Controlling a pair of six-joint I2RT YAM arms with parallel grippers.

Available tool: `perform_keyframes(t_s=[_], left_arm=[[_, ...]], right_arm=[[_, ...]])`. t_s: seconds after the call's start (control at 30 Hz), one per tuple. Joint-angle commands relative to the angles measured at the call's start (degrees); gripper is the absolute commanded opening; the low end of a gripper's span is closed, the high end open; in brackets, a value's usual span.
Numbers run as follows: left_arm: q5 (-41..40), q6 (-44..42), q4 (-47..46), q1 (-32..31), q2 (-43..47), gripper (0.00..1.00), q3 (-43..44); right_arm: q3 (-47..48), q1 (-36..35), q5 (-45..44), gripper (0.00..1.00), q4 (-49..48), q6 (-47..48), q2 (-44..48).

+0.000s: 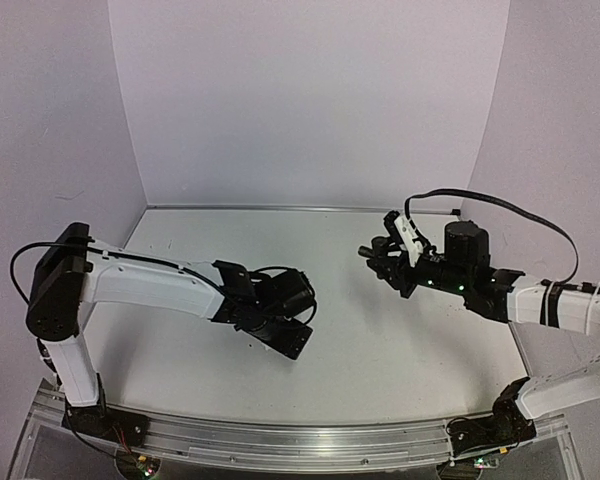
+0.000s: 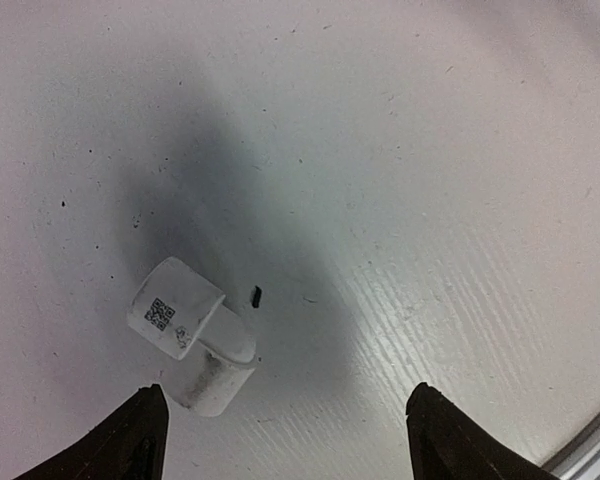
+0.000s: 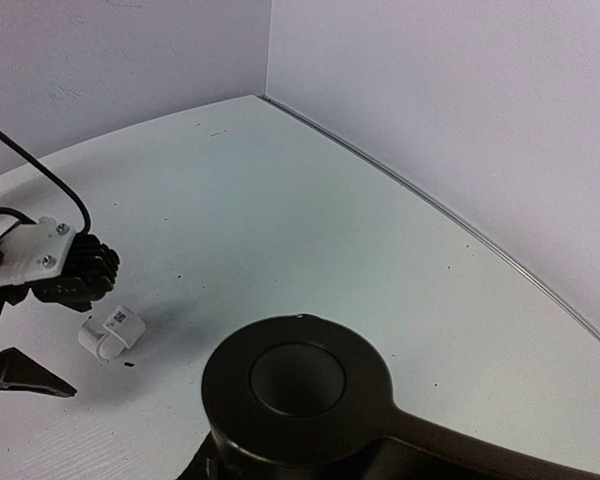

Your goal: Install the water faucets

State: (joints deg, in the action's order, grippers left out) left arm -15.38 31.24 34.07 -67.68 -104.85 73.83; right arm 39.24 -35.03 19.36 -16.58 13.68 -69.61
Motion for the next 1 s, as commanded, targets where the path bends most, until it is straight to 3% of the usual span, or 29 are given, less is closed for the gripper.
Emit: perform_keyframes(t_s=[0.0, 0.2, 0.27, 0.53, 0.83, 0.97], left_arm=[[-8.6, -5.0, 8.2, -0.3, -6.1, 0.84, 4.7], [-14.7, -3.3, 11.9, -0.5, -10.1, 0.79, 7.4], [-14.9, -3.0, 13.2, -0.5, -11.8, 0.73, 8.5], [-11.8, -3.0, 13.4, -0.5, -13.7, 0.66, 9.2], [-10.4, -4.0, 13.4, -0.4, -13.1, 0.27, 9.8], [-7.3, -4.6, 13.3, -0.4, -11.1, 0.15, 11.4]], right_arm=[[0.2, 0.0, 1.6, 0.00, -5.7, 0.4, 3.5], [-0.7, 0.0, 1.5, 0.00, -6.2, 0.3, 5.5], [-0.9, 0.0, 1.8, 0.00, -6.4, 0.1, 5.9], [-2.0, 0.0, 2.3, 0.00, -6.9, -0.6, 7.5], [-2.9, 0.0, 1.6, 0.00, -7.2, -0.6, 8.7], [-3.2, 0.0, 1.6, 0.00, -7.3, -0.7, 8.8]])
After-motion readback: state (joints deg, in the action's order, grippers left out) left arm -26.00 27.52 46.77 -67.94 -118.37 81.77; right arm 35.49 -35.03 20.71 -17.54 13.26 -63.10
